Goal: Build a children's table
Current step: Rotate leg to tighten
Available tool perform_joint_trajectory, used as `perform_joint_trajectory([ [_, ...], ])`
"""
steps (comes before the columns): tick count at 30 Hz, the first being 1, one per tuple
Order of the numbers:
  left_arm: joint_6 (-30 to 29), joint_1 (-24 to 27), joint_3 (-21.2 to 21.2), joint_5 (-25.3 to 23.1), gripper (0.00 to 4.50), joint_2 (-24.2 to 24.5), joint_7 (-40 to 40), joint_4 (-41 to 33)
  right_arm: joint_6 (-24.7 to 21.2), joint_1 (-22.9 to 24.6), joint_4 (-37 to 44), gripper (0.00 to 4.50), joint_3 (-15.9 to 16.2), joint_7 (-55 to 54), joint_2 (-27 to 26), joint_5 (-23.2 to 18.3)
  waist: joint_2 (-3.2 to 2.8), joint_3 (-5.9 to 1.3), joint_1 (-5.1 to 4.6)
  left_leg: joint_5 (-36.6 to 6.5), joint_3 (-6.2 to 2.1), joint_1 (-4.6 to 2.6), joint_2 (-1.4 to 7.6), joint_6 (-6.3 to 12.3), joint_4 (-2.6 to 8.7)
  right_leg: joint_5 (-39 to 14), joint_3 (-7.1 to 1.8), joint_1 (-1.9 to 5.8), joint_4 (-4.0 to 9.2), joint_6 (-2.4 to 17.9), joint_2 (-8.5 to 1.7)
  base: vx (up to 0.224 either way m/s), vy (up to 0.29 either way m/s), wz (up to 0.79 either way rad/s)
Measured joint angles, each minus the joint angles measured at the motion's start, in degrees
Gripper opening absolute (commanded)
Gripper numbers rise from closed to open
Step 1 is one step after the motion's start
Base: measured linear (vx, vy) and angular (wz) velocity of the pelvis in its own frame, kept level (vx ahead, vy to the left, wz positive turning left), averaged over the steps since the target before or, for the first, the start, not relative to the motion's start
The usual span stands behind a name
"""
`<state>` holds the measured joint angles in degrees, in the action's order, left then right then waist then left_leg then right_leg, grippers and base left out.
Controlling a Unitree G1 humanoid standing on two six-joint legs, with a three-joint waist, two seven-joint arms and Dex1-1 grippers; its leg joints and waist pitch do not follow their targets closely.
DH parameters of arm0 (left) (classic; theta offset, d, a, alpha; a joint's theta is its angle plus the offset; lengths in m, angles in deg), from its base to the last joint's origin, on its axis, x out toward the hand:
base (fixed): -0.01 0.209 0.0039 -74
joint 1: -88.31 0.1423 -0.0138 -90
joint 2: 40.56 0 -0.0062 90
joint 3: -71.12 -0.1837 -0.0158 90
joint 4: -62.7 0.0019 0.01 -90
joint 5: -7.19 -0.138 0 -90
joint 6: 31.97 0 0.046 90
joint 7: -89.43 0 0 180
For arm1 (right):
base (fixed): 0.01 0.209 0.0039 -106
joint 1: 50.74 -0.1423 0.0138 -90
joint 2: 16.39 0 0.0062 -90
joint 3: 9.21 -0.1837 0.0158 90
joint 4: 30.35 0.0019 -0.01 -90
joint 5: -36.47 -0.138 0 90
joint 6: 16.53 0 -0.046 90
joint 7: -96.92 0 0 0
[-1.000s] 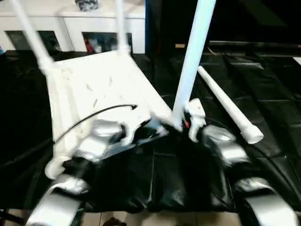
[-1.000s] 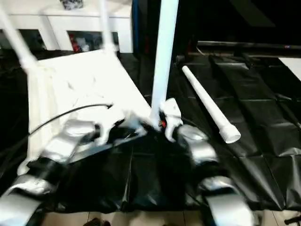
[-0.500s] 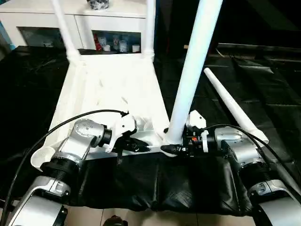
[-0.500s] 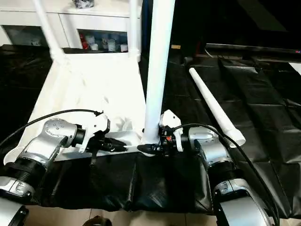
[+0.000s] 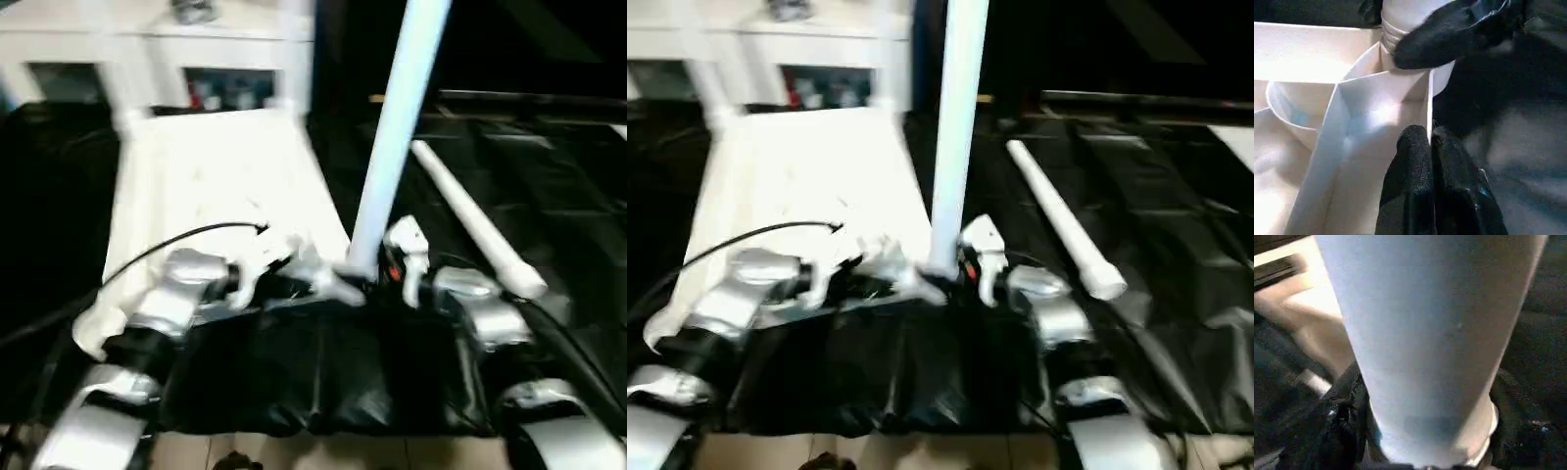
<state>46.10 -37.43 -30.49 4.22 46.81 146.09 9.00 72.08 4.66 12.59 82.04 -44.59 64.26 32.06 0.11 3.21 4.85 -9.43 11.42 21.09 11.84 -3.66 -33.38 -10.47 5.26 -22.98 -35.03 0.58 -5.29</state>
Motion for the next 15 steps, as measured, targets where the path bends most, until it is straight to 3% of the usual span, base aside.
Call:
perform_joint_trajectory([
  [5, -2.96, -0.87, 0.82, -0.95, 0.00, -4.79, -8.16, 0.74, 0.71, -2.39, -3.18, 2.74, -2.14, -13.08, -3.12, 0.88, -0.22, -0.13, -0.07, 0.00, -0.01, -0.04, -0.03, 0.00, 0.09, -0.01, -0.01, 0.00, 0.07, -0.01, 0.00, 0.000, 0.000, 0.00],
  [7, -3.04, -0.87, 0.89, -1.02, 0.00, -5.18, -8.67, 0.73, 1.83, -2.47, -3.74, 3.44, -2.61, -14.59, -3.69, 1.15, -0.35, -0.21, -0.05, 0.00, 0.00, -0.03, -0.05, 0.00, 0.13, 0.00, -0.02, 0.00, 0.07, -0.01, 0.00, 0.000, 0.000, 0.00],
  [15, -2.60, -0.89, 0.87, -1.10, 0.00, -4.60, -6.69, 0.40, 3.52, -1.95, -3.55, 4.13, -2.43, -8.38, -2.35, 1.68, -0.37, -0.22, 0.10, 0.00, 0.01, 0.04, -0.05, 0.00, 0.21, 0.07, -0.02, -0.07, 0.08, 0.14, 0.00, 0.000, 0.000, 0.00],
])
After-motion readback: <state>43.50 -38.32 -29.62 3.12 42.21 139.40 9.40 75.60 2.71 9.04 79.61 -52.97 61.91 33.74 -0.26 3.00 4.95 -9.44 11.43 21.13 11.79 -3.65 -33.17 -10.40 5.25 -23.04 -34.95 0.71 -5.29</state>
